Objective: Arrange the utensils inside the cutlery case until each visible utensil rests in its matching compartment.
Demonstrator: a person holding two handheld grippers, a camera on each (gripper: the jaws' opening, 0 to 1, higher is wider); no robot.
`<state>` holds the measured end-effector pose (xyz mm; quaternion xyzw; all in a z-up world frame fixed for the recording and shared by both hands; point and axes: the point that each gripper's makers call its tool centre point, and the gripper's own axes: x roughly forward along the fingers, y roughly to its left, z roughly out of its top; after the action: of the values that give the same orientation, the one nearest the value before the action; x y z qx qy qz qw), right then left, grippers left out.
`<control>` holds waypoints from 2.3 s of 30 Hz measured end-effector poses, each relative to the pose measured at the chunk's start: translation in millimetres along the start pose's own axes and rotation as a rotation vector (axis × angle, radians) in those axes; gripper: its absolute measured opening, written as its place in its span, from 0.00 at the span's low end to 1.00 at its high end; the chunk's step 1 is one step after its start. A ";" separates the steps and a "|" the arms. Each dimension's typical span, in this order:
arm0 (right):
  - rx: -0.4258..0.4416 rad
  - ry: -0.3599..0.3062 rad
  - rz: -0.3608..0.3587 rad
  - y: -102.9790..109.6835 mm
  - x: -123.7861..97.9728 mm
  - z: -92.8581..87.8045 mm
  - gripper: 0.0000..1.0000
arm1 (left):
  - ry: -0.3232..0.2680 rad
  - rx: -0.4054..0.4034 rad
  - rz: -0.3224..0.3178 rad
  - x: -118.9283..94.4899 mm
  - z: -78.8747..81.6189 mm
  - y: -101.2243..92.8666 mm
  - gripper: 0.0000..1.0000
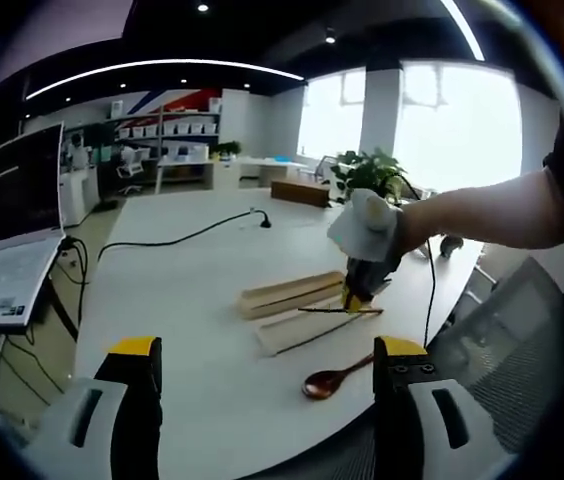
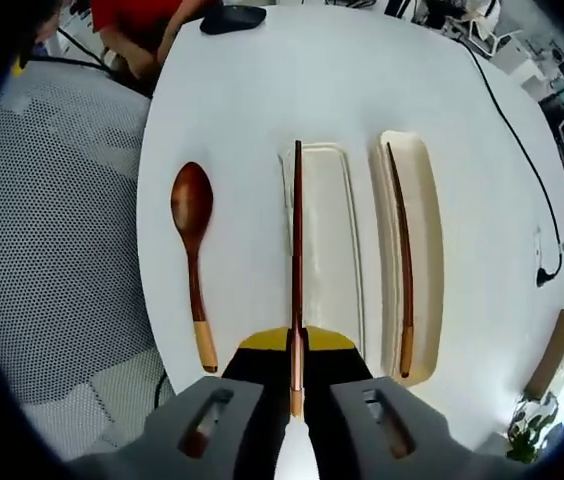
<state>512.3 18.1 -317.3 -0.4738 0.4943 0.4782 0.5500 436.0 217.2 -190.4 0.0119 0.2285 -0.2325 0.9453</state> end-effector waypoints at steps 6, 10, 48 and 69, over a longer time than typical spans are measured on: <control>0.005 0.019 -0.020 -11.0 -8.5 -6.2 0.00 | 0.000 -0.001 -0.007 0.2 0.0 -1.2 0.90; -0.004 0.048 -0.035 -16.0 -11.5 -13.7 0.00 | 0.003 0.000 -0.012 0.5 -0.5 -2.4 0.90; 0.096 0.028 -0.172 -68.2 -52.9 -55.2 0.00 | 0.014 0.000 -0.019 2.0 -3.0 -4.4 0.90; 0.143 -0.200 0.005 -55.9 33.0 4.6 0.04 | 0.055 0.004 0.001 3.0 -10.9 -0.4 0.90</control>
<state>570.0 19.4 -347.2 -0.3820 0.4712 0.4881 0.6276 433.5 216.9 -201.4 0.0203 0.2540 -0.2323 0.9387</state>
